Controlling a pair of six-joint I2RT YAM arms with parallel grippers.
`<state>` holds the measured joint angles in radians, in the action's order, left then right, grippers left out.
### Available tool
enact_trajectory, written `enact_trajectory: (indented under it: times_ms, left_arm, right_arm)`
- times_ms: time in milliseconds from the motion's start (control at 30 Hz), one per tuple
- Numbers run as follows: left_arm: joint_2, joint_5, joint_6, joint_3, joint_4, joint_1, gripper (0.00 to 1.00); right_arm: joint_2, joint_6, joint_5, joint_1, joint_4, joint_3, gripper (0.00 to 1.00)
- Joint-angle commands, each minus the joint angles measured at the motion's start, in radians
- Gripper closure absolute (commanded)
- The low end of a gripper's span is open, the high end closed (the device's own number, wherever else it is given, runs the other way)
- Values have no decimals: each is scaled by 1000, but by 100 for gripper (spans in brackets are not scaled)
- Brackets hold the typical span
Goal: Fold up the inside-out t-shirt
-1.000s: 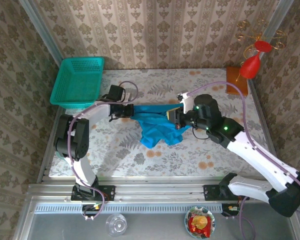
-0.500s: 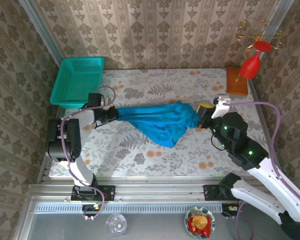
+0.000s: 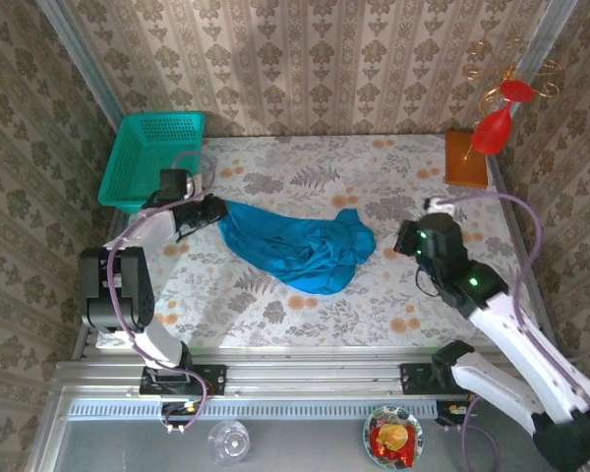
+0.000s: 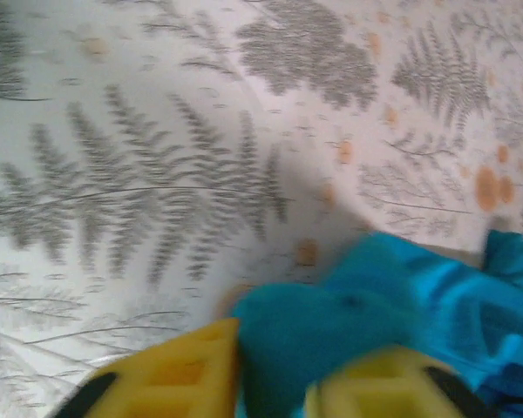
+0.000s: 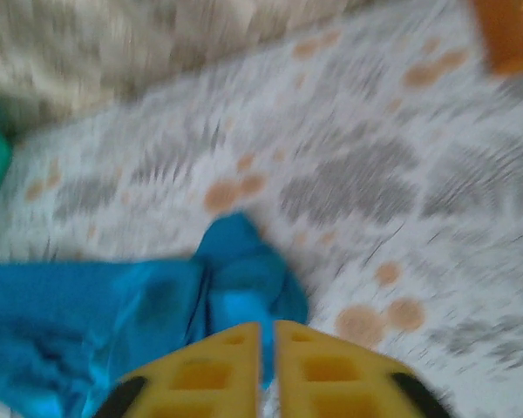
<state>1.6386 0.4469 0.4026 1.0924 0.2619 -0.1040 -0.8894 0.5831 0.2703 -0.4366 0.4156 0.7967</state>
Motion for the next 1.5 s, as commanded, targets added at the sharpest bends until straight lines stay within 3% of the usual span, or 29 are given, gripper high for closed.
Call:
enact_trajectory:
  times_ms: [0, 100, 200, 333, 500, 767, 1000, 1167, 1267, 1467]
  left_arm:
    - [-35, -68, -87, 76, 155, -90, 61]
    - [-63, -117, -107, 101, 199, -156, 52]
    - [-70, -132, -119, 125, 234, -224, 49]
    - [-24, 10, -81, 144, 194, -307, 47]
    - [80, 113, -25, 184, 125, -414, 46]
    - [237, 185, 14, 201, 56, -485, 48]
    - [274, 231, 77, 180, -50, -494, 65]
    - [268, 234, 76, 189, -56, -490, 100]
    - [215, 202, 73, 181, -61, -459, 100]
    - [76, 236, 72, 203, -46, -358, 100]
  right_arm:
    - [-143, 60, -276, -1, -16, 32, 75]
    - [-283, 78, -400, -21, -34, 89, 64]
    - [-397, 75, -415, -74, -20, 151, 50]
    - [-509, 76, -410, -124, -32, 200, 37]
    - [-642, 86, -365, -131, 22, 268, 34]
    - [-681, 89, -246, -131, 58, 265, 41]
    - [-675, 87, -246, -131, 48, 243, 68]
    - [-657, 67, -221, -128, 73, 246, 91]
    - [-620, 38, -170, -108, 117, 252, 100]
    - [-494, -5, -150, -8, 183, 208, 100]
